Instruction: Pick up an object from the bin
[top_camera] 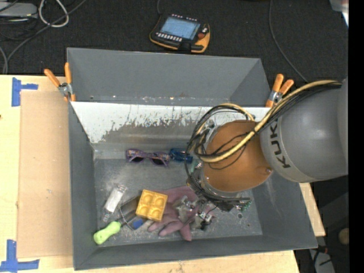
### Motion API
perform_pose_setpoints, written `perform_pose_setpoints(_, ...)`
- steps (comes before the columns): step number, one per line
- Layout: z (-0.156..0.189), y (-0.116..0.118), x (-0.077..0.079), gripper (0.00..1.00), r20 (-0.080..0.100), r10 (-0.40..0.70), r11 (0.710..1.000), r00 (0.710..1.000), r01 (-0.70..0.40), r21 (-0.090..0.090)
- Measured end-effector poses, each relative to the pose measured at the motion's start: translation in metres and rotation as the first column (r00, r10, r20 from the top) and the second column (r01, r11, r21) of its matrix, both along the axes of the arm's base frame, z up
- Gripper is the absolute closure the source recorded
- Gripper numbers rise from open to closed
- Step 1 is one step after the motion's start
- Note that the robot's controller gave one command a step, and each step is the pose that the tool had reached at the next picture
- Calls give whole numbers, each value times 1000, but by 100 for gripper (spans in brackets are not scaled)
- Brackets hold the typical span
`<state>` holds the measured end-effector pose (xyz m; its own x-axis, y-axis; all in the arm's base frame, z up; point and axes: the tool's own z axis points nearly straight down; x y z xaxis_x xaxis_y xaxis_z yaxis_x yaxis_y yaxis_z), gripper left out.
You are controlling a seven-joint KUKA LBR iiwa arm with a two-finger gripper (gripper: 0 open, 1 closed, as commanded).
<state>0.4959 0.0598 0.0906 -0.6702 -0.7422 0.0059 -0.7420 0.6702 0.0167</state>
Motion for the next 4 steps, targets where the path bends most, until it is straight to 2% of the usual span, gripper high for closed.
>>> perform_pose_setpoints(4, 62, 2, -1, 100, -4, -9, 1000, 1000, 9, 2)
